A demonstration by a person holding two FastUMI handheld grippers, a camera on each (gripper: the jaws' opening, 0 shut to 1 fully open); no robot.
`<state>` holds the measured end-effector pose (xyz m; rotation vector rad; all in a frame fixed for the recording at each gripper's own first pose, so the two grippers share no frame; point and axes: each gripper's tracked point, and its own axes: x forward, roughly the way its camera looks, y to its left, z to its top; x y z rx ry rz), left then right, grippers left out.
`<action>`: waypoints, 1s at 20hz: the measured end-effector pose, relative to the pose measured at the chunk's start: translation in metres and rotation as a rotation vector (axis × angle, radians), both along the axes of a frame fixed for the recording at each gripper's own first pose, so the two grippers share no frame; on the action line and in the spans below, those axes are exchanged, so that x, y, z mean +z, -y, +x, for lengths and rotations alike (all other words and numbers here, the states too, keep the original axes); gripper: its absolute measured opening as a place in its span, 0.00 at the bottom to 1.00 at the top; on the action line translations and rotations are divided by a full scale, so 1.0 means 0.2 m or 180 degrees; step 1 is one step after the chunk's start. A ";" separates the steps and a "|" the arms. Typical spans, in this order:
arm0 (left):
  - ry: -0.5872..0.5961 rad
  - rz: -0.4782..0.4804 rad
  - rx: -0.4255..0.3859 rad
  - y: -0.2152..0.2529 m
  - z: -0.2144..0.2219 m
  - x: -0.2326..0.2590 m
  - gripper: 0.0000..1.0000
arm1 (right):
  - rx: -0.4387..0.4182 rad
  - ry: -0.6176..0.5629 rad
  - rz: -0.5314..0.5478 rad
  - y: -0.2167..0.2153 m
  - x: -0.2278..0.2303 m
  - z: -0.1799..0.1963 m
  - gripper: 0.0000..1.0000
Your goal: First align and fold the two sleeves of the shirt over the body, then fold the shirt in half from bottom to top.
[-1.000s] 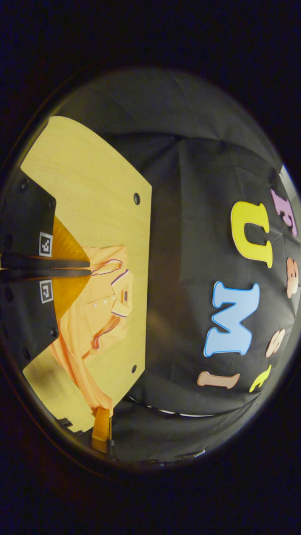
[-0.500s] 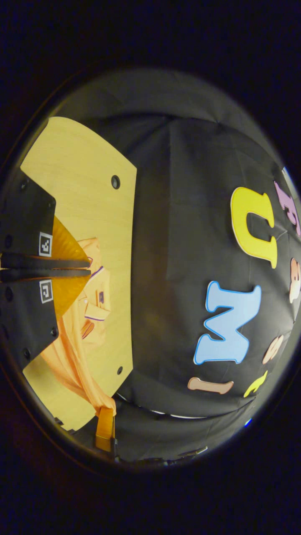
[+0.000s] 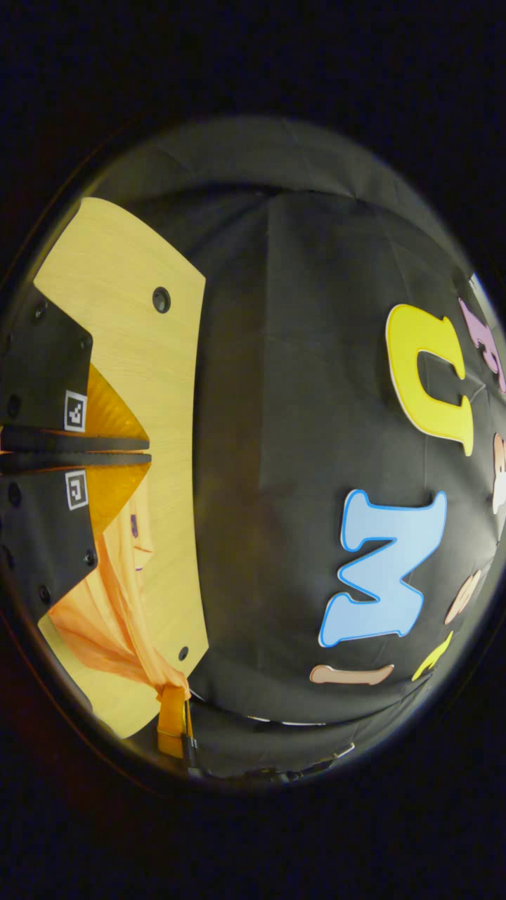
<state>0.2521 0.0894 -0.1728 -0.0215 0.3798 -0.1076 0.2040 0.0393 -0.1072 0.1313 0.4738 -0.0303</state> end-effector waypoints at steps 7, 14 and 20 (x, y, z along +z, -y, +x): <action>0.0012 0.0104 0.0091 -0.02 0.25 -0.15 0.07 | -0.0037 -0.0076 0.0042 0.00 -0.11 0.31 0.04; -0.0209 0.0079 0.0190 -0.06 0.32 -0.40 0.06 | 0.0029 -0.0231 -0.0170 -0.02 -0.30 0.40 0.04; -0.0390 0.0068 0.0199 -0.09 0.31 -0.54 0.10 | 0.0051 -0.0326 -0.0271 -0.07 -0.39 0.40 0.08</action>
